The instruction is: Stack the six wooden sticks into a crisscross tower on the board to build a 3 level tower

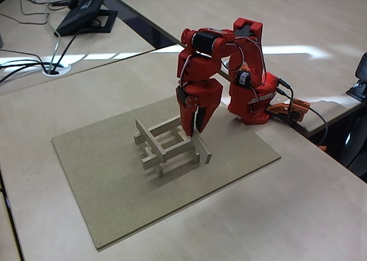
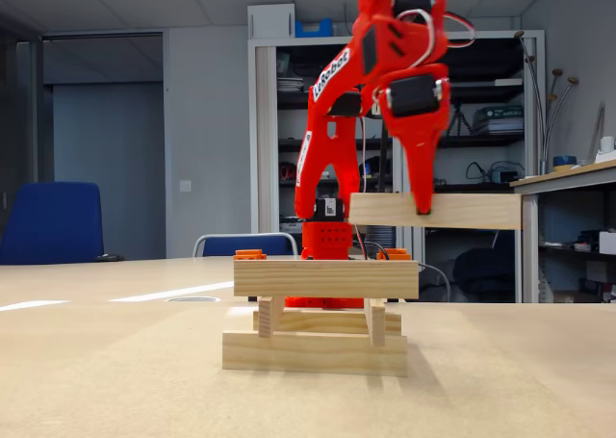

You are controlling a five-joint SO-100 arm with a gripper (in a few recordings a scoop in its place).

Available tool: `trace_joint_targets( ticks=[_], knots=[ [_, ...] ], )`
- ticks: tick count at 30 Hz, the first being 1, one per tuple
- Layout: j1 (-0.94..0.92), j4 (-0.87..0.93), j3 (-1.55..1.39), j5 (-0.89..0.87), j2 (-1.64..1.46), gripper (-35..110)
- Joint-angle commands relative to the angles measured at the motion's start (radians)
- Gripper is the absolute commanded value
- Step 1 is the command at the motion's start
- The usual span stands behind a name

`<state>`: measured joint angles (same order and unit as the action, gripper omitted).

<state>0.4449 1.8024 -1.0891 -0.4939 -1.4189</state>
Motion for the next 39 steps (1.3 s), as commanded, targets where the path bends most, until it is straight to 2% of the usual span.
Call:
trace_joint_targets(
  ticks=[1, 10, 21, 32, 39],
  knots=[
    [-0.054, 0.008, -0.069, 0.037, -0.084, 0],
    [-0.186, -0.014, -0.238, 0.172, -0.137, 0],
    [-0.239, -0.063, -0.373, 0.249, -0.175, 0],
    [-0.238, -0.120, -0.403, 0.264, -0.158, 0],
    [-0.230, -0.173, -0.446, 0.213, -0.150, 0]
  ],
)
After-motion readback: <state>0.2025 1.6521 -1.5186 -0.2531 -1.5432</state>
